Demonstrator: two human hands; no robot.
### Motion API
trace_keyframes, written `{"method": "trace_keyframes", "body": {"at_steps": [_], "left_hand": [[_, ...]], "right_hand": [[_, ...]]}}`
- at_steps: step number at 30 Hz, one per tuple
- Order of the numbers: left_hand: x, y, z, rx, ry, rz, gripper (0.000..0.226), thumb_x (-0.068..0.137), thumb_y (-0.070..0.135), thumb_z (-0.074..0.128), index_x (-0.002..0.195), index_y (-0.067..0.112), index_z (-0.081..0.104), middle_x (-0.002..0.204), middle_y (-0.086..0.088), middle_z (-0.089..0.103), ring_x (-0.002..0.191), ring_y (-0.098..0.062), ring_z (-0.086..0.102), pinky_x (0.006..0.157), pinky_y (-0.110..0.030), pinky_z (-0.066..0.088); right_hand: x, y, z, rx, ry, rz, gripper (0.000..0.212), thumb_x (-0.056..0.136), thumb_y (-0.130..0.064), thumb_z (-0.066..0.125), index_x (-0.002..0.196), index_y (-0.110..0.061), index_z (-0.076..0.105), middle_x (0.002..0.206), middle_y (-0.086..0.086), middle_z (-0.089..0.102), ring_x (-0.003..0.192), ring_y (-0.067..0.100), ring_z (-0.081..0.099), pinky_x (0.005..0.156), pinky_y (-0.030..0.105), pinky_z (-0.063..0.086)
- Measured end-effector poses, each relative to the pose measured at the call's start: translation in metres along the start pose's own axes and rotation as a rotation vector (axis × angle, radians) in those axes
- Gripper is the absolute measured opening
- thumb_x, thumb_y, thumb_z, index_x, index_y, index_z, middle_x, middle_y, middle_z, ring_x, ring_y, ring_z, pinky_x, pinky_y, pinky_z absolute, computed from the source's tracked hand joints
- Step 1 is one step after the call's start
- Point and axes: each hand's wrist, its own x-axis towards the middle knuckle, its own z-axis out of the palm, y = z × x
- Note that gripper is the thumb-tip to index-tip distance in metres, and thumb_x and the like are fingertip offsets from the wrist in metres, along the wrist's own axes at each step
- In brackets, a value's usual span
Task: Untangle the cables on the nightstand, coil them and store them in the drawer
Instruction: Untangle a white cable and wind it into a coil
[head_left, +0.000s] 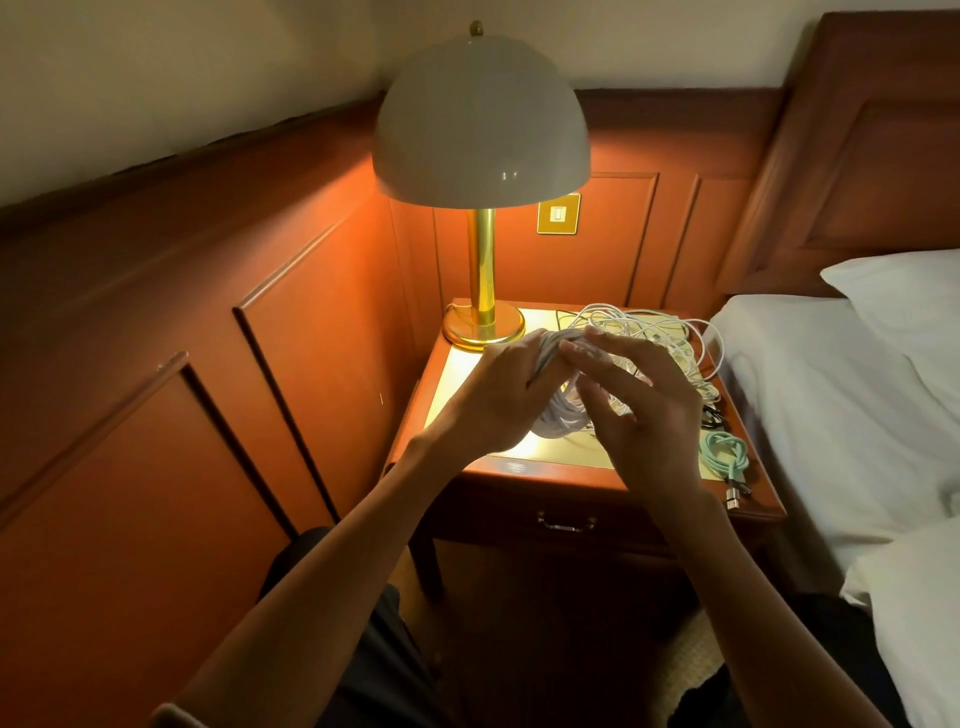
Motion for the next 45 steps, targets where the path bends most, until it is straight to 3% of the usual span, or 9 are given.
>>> {"method": "trace_keyframes", "body": {"at_steps": [6, 10, 14, 19, 26, 31, 37, 41, 45], "left_hand": [[-0.002, -0.007, 0.002, -0.224, -0.127, -0.187, 0.051, 0.101, 0.052, 0.039, 0.127, 0.016, 0.062, 0.114, -0.005, 0.069, 0.103, -0.018, 0.066, 0.089, -0.046, 0.055], [-0.006, -0.008, 0.000, -0.195, -0.213, -0.210, 0.047, 0.101, 0.051, 0.042, 0.124, 0.015, 0.063, 0.103, -0.004, 0.069, 0.088, -0.016, 0.066, 0.072, -0.040, 0.055], [-0.016, -0.012, -0.002, -0.194, -0.234, -0.207, 0.033, 0.103, 0.046, 0.044, 0.109, 0.023, 0.067, 0.089, 0.000, 0.065, 0.074, -0.011, 0.054, 0.065, -0.035, 0.044], [-0.017, -0.023, -0.017, -0.234, -0.175, -0.256, 0.036, 0.103, 0.045, 0.042, 0.115, 0.022, 0.067, 0.087, 0.016, 0.064, 0.076, -0.004, 0.055, 0.069, -0.025, 0.042], [-0.020, -0.031, -0.030, -0.298, -0.123, -0.321, 0.045, 0.099, 0.058, 0.043, 0.101, 0.020, 0.066, 0.074, 0.000, 0.054, 0.066, -0.015, 0.045, 0.060, -0.034, 0.036], [-0.024, -0.028, -0.031, -0.385, -0.118, -0.340, 0.034, 0.101, 0.049, 0.042, 0.101, 0.025, 0.067, 0.073, 0.012, 0.056, 0.068, -0.009, 0.047, 0.061, -0.026, 0.038], [-0.027, -0.007, -0.019, -0.547, -0.110, -0.323, 0.042, 0.098, 0.052, 0.041, 0.108, 0.019, 0.066, 0.091, -0.011, 0.058, 0.084, -0.028, 0.052, 0.074, -0.041, 0.041], [-0.024, 0.000, -0.013, -0.593, -0.048, -0.362, 0.043, 0.102, 0.046, 0.039, 0.116, 0.015, 0.064, 0.101, -0.020, 0.064, 0.096, -0.039, 0.061, 0.081, -0.043, 0.047], [-0.025, 0.006, -0.013, -0.533, -0.002, -0.304, 0.041, 0.101, 0.046, 0.037, 0.115, 0.019, 0.064, 0.090, 0.003, 0.069, 0.086, -0.016, 0.066, 0.075, -0.027, 0.053]], "right_hand": [[0.004, -0.010, -0.002, 0.127, 0.076, 0.159, 0.015, 0.093, -0.012, 0.071, 0.105, -0.005, 0.075, 0.105, 0.003, 0.074, 0.100, 0.013, 0.070, 0.083, 0.032, 0.058], [0.013, -0.023, 0.001, 0.178, 0.145, 0.457, 0.009, 0.093, -0.013, 0.065, 0.097, -0.018, 0.058, 0.086, -0.022, 0.062, 0.082, -0.007, 0.064, 0.065, 0.006, 0.050], [0.035, -0.007, -0.012, 0.238, 0.203, 0.596, 0.012, 0.106, -0.022, 0.046, 0.105, -0.016, 0.056, 0.069, -0.010, 0.065, 0.063, 0.008, 0.068, 0.063, 0.026, 0.057], [0.043, 0.010, -0.035, 0.843, -0.151, 1.064, 0.024, 0.105, -0.019, 0.045, 0.111, -0.007, 0.066, 0.087, 0.010, 0.074, 0.082, 0.032, 0.073, 0.065, 0.038, 0.062], [0.028, 0.025, -0.056, 0.633, -0.343, 0.876, 0.017, 0.083, -0.017, 0.071, 0.096, -0.007, 0.076, 0.090, 0.009, 0.077, 0.071, 0.022, 0.072, 0.065, 0.036, 0.064], [0.021, 0.025, -0.052, 0.013, -0.582, 0.444, 0.011, 0.083, -0.033, 0.075, 0.094, -0.033, 0.078, 0.083, -0.016, 0.075, 0.064, 0.000, 0.067, 0.063, 0.028, 0.058], [-0.004, 0.009, -0.008, -0.297, -0.383, 0.176, 0.016, 0.088, -0.019, 0.071, 0.103, -0.010, 0.073, 0.101, 0.007, 0.071, 0.094, 0.024, 0.060, 0.078, 0.031, 0.046], [-0.007, -0.015, 0.013, 0.142, -0.181, 0.578, 0.014, 0.097, -0.017, 0.063, 0.107, -0.011, 0.068, 0.090, 0.003, 0.075, 0.071, 0.013, 0.067, 0.060, 0.024, 0.053], [-0.001, -0.022, 0.022, 0.945, -0.078, 1.113, 0.021, 0.094, 0.005, 0.058, 0.113, -0.001, 0.065, 0.092, 0.015, 0.075, 0.084, 0.029, 0.074, 0.068, 0.034, 0.059]]}}
